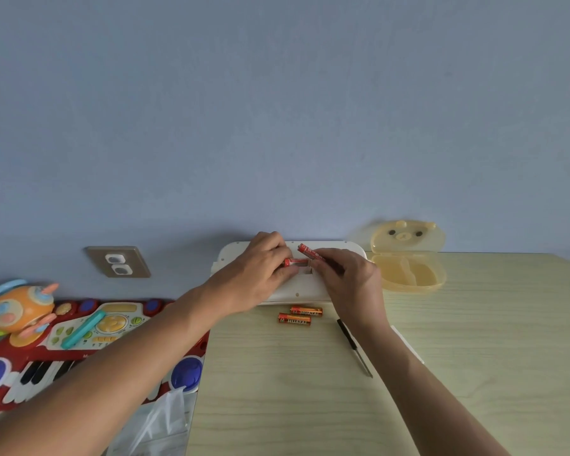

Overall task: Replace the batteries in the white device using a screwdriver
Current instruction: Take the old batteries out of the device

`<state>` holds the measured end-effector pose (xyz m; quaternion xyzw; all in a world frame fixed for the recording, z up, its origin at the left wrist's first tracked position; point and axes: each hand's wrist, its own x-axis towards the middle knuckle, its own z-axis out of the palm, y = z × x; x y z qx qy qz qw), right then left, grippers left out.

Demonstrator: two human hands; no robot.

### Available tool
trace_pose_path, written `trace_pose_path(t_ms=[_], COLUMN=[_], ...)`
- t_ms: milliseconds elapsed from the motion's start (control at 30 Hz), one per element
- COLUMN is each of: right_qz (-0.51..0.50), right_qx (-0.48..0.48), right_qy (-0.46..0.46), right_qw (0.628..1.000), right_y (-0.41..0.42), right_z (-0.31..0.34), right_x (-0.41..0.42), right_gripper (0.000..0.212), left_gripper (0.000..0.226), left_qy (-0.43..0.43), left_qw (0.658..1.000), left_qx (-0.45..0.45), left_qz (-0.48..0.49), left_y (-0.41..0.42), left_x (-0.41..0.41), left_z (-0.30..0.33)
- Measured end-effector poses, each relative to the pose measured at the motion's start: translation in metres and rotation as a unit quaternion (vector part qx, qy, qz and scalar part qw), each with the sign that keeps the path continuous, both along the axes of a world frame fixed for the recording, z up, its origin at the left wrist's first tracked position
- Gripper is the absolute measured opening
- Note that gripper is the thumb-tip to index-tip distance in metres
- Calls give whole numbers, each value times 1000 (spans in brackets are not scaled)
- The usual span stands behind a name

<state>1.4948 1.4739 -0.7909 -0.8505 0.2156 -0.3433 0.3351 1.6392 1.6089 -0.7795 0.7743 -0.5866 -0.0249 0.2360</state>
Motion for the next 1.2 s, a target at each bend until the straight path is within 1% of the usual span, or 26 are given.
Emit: trace_pose_path(t_ms=[167,300,367,433,533,633,667,733,767,833,967,1200], right_qz=[-27,-71,-102,-144,-199,-221,-221,-222,-222,-219,-213,-210], right_qx=[75,115,119,107,81,63,52,31,19,4,-31,-152], right_qy=[1,-20,-18,-8,24,64,75,94,98,95,97,93], right_qw=[997,991,987,984,976,971,971,970,970,971,972,961], right_y=[-5,-19,-31,-46,-65,-76,-78,-81,-82,-84,-84,-84], right_z=[12,23,26,27,23,13,10,2,-2,-9,-17,-20], right_x=[-5,-23,-37,-50,-70,-81,-81,-82,-82,-82,-81,-90], right_gripper=[12,14,15,14,13,12,12,15,19,22,25,14], left_gripper=[29,35,35,31,21,13,13,22,26,30,27,13], left_qy=[79,169,196,200,200,198,203,214,214,188,147,52], left_qw=[995,980,974,974,977,978,978,976,976,981,988,998], left_qx=[-60,-103,-112,-100,-77,-60,-49,-17,-1,20,23,22], left_qz=[29,28,29,29,14,23,31,39,38,37,47,30], left_y=[-15,-44,-63,-82,-109,-131,-136,-144,-147,-153,-157,-160], left_x=[-3,-14,-25,-38,-59,-73,-74,-78,-79,-80,-75,-78], left_z=[13,31,40,46,45,35,31,24,21,17,11,-9])
